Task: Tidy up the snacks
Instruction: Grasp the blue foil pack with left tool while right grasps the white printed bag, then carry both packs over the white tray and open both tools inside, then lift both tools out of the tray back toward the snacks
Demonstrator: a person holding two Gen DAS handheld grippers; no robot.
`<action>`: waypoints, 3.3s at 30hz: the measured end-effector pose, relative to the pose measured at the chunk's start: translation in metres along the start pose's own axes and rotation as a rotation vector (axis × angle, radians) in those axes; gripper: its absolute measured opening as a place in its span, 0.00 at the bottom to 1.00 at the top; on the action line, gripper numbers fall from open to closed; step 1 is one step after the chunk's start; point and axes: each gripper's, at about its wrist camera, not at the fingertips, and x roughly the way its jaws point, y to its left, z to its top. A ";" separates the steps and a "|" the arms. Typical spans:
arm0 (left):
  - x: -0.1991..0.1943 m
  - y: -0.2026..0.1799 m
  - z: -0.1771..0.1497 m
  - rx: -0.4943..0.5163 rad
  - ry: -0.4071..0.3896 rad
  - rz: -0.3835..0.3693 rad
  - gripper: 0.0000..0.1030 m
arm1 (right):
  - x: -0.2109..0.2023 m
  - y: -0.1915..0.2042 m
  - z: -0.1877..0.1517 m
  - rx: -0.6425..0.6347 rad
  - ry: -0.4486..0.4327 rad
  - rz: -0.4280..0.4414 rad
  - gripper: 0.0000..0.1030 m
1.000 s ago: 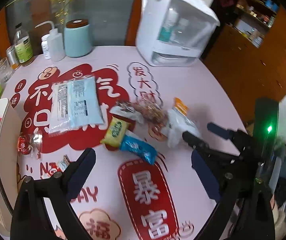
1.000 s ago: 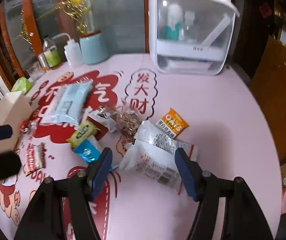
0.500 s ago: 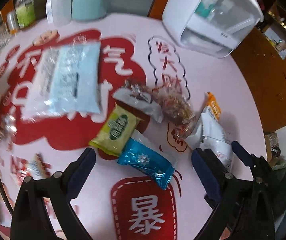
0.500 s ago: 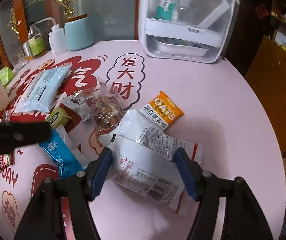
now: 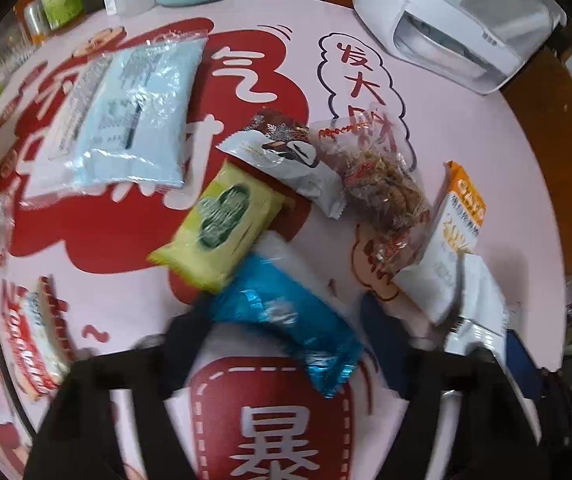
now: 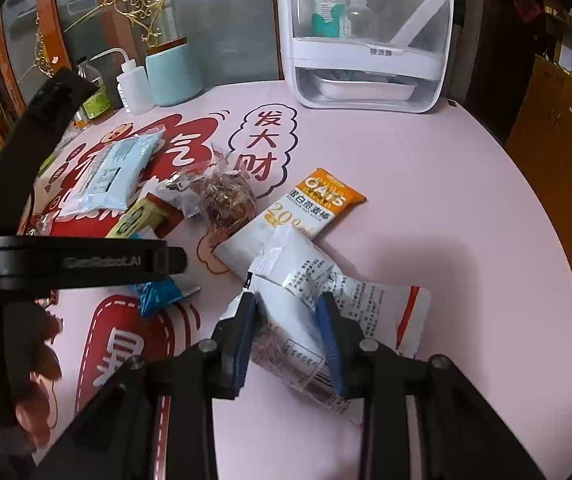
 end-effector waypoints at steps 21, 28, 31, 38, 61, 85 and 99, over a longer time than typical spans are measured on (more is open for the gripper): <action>-0.124 0.051 -0.065 0.166 -0.059 -0.100 0.35 | -0.091 0.035 -0.022 -0.019 -0.116 0.136 0.25; -0.191 0.107 -0.082 0.163 -0.145 -0.093 0.35 | -0.142 0.098 -0.009 -0.126 -0.200 0.206 0.25; -0.221 0.141 -0.086 0.136 -0.186 -0.071 0.35 | -0.161 0.136 0.000 -0.186 -0.239 0.251 0.25; -0.273 0.236 -0.078 0.031 -0.275 0.018 0.35 | -0.181 0.246 0.036 -0.324 -0.293 0.378 0.25; -0.236 0.420 -0.043 -0.183 -0.300 0.203 0.36 | -0.089 0.414 0.096 -0.271 -0.142 0.594 0.25; -0.214 0.410 -0.026 -0.095 -0.309 0.356 0.95 | -0.060 0.439 0.105 -0.201 -0.028 0.546 0.47; -0.297 0.380 -0.111 -0.101 -0.376 0.259 0.96 | -0.165 0.370 0.052 -0.198 -0.121 0.377 0.47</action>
